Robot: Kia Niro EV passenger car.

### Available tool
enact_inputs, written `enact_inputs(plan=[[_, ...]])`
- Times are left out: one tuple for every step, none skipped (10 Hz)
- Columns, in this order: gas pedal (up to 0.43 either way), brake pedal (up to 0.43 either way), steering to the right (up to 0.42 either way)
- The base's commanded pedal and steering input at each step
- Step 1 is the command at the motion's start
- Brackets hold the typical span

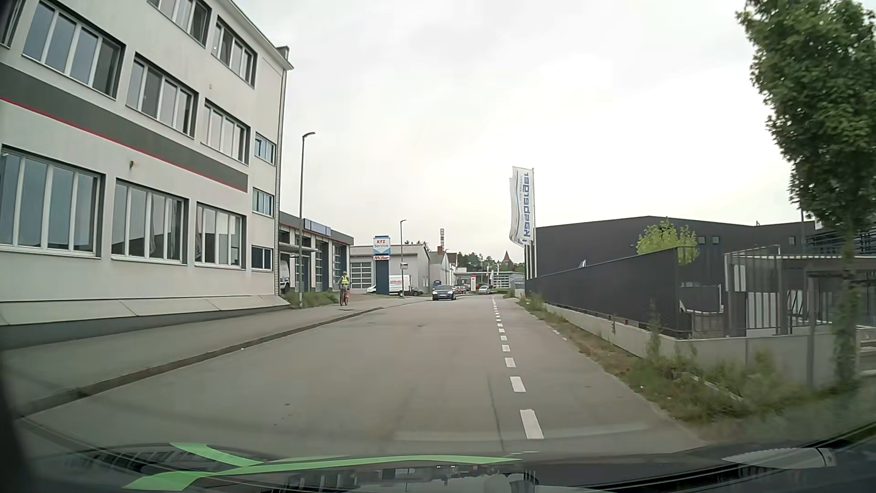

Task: Follow the waypoints while adhering to traffic rules and regulations

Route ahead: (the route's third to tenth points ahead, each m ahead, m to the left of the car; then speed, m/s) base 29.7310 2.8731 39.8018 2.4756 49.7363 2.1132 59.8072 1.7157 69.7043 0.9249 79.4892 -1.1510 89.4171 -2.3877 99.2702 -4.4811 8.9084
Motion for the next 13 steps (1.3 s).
enact_inputs(plan=[[0.059, 0.000, -0.004], [0.059, 0.000, -0.004], [0.059, 0.000, -0.004], [0.059, 0.000, -0.004], [0.059, 0.000, -0.004], [0.059, 0.000, -0.004], [0.067, 0.000, -0.004], [0.067, 0.000, -0.003], [0.067, 0.000, -0.002], [0.067, 0.000, 0.001], [0.067, 0.000, 0.003], [0.067, 0.000, 0.004], [0.067, 0.000, 0.005]])
